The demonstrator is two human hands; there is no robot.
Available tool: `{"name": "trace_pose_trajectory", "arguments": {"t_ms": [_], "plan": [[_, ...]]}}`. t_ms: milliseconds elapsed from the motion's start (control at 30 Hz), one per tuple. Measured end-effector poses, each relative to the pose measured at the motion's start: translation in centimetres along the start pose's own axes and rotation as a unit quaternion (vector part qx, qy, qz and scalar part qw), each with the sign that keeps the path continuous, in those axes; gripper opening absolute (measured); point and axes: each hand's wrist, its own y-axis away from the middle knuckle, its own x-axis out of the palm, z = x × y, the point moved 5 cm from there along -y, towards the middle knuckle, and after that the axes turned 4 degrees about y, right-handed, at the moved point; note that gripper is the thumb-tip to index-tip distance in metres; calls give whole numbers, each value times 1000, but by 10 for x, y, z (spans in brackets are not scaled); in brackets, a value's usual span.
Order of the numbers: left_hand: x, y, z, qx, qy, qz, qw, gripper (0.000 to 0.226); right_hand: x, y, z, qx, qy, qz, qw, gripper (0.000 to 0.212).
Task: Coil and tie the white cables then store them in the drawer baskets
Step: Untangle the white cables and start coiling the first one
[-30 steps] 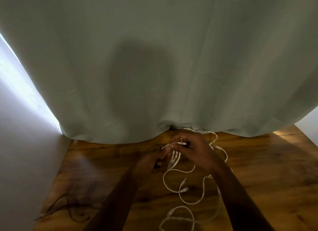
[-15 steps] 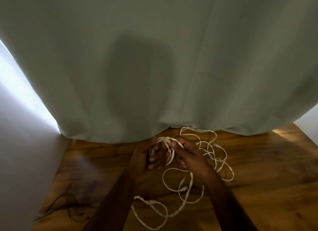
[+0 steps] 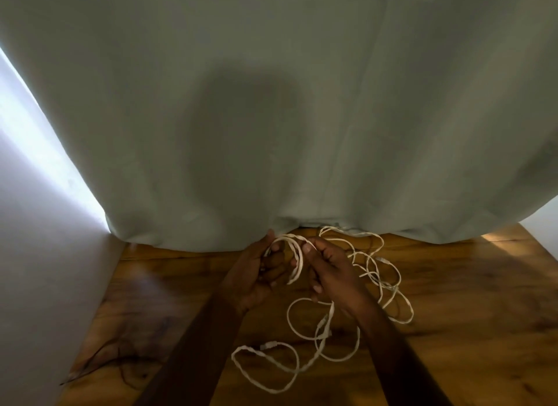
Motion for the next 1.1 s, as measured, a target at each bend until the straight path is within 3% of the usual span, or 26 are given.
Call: {"name": "trace_pose_trajectory", "arguments": {"t_ms": [167, 467, 700, 867, 1100], "plan": [[-3, -3, -12, 56, 42, -7, 997, 46, -2, -2, -12, 32, 48, -37, 998, 23], [15, -10, -28, 116, 39, 6, 992, 51, 14, 2, -14, 58, 127, 39, 989, 18], [15, -15, -49, 163, -15, -10, 986, 44, 10, 3, -16, 71, 173, 36, 982, 26], [20, -18, -46, 200, -17, -38, 979, 16, 18, 12, -6, 49, 213, 101, 971, 33], [18, -20, -45, 244, -145, -73, 956, 21, 16, 16, -2, 64, 249, 115, 960, 42]]}}
